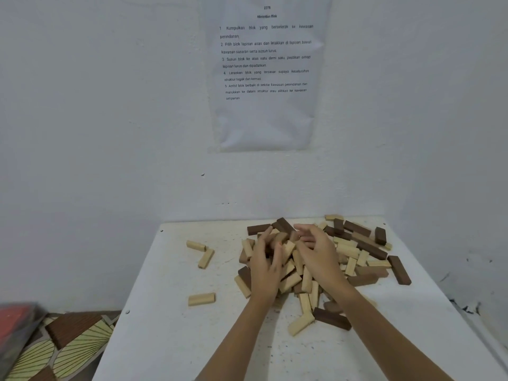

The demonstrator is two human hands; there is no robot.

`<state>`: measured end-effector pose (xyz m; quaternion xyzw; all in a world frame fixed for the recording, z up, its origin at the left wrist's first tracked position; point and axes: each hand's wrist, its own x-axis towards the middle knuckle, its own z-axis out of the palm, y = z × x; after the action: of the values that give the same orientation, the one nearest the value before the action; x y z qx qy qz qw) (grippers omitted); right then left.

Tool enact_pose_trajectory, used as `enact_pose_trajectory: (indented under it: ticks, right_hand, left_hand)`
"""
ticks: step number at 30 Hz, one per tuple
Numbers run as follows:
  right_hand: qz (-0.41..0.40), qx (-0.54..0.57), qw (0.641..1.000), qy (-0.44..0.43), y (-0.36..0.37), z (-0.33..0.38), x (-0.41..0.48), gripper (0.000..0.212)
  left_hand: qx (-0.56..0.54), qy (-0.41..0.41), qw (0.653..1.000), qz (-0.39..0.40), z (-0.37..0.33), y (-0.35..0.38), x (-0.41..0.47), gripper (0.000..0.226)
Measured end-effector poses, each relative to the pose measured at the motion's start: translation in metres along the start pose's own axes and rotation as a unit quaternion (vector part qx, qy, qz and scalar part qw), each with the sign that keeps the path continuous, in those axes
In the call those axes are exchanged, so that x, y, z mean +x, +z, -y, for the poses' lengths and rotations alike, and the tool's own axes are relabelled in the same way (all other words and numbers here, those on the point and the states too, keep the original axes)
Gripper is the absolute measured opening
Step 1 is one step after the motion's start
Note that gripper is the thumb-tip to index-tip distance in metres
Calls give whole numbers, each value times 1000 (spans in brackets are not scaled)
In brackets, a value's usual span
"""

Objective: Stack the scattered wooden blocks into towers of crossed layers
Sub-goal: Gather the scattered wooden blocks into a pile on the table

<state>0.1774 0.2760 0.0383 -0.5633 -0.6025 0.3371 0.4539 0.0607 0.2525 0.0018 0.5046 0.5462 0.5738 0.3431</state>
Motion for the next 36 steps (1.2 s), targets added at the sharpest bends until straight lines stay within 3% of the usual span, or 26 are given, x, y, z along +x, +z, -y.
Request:
enact_pose_trajectory:
  ticks: [7, 12, 16, 19, 21, 22, 24, 26, 30, 36]
  right_hand:
    - [-15, -30, 997, -76, 17, 13, -7, 36]
    - [47, -124, 980, -146, 55, 22, -7, 33]
    - [158, -167, 954, -190, 89, 33, -9, 25]
    - [271, -276, 893, -229, 112, 32, -17, 30]
    - [305, -329, 859, -246, 124, 26, -25, 41]
    - [309, -338, 853, -252, 128, 22, -29, 44]
    - [287, -328, 858, -270, 133, 16, -36, 43]
    - [265, -300, 871, -284, 135, 13, -40, 35]
    - [265, -289, 862, -320, 132, 8, -47, 28]
    - [223, -299, 862, -342, 120, -4, -63, 27]
  left_hand:
    - [0, -6, 1000, -23, -5, -38, 8, 31]
    - [135, -9, 990, -22, 9, -108, 36, 36]
    - [335, -2, 940, 60, 25, -156, 59, 42]
    - [462, -43, 872, 156, 35, -175, 69, 62]
    - [478, -56, 858, 178, 43, -182, 72, 76]
    - [465, -55, 867, 173, 47, -185, 72, 75]
    - [422, -27, 896, 138, 53, -187, 72, 51]
    - [424, 11, 899, 109, 55, -186, 68, 33]
    - [478, 85, 869, 89, 57, -181, 58, 28]
    - [577, 151, 793, 127, 50, -177, 50, 25]
